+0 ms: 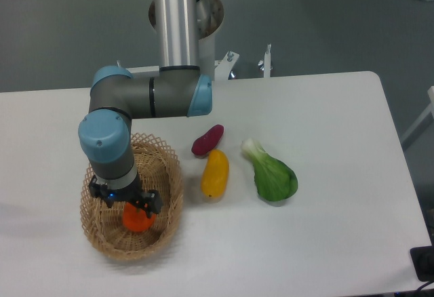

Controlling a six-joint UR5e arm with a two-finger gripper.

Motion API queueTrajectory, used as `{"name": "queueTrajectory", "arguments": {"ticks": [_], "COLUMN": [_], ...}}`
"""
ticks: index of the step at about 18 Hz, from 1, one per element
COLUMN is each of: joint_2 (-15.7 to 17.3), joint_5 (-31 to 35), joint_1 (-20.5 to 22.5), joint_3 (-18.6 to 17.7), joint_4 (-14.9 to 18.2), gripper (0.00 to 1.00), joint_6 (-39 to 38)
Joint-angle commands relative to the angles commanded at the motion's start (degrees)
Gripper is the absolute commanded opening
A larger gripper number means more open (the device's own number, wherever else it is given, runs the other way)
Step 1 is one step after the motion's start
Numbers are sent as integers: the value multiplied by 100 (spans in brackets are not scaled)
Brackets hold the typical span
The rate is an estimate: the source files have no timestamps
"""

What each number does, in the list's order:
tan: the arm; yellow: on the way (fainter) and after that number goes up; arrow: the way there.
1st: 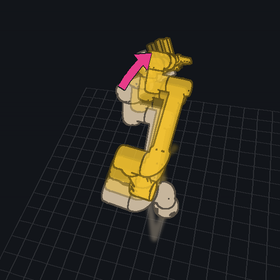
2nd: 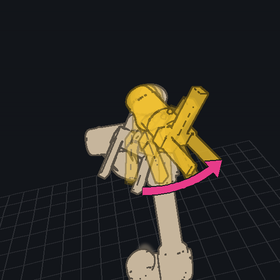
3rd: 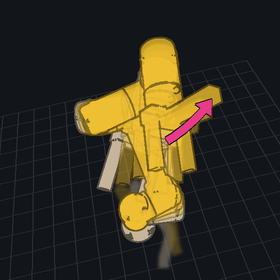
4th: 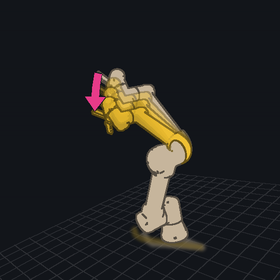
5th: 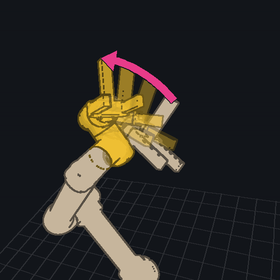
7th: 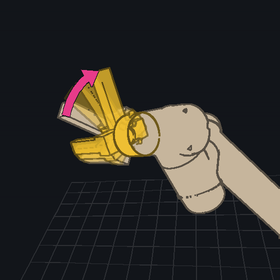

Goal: Pick up the orange from the basket
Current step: 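Close the gripper fingers around the orange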

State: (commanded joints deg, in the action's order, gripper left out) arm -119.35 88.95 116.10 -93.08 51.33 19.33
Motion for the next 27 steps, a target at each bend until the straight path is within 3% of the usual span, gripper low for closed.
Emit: {"name": "queueTrajectory", "arguments": {"ticks": [15, 18, 27], "joint_2": [-123, -123, -167], "joint_5": [53, 53, 62], "joint_1": [0, 0, 0], "joint_3": [-44, -44, -44], "joint_4": [-123, -123, -211], "gripper": [100, 93, 88], "joint_6": [0, -17, 9]}}
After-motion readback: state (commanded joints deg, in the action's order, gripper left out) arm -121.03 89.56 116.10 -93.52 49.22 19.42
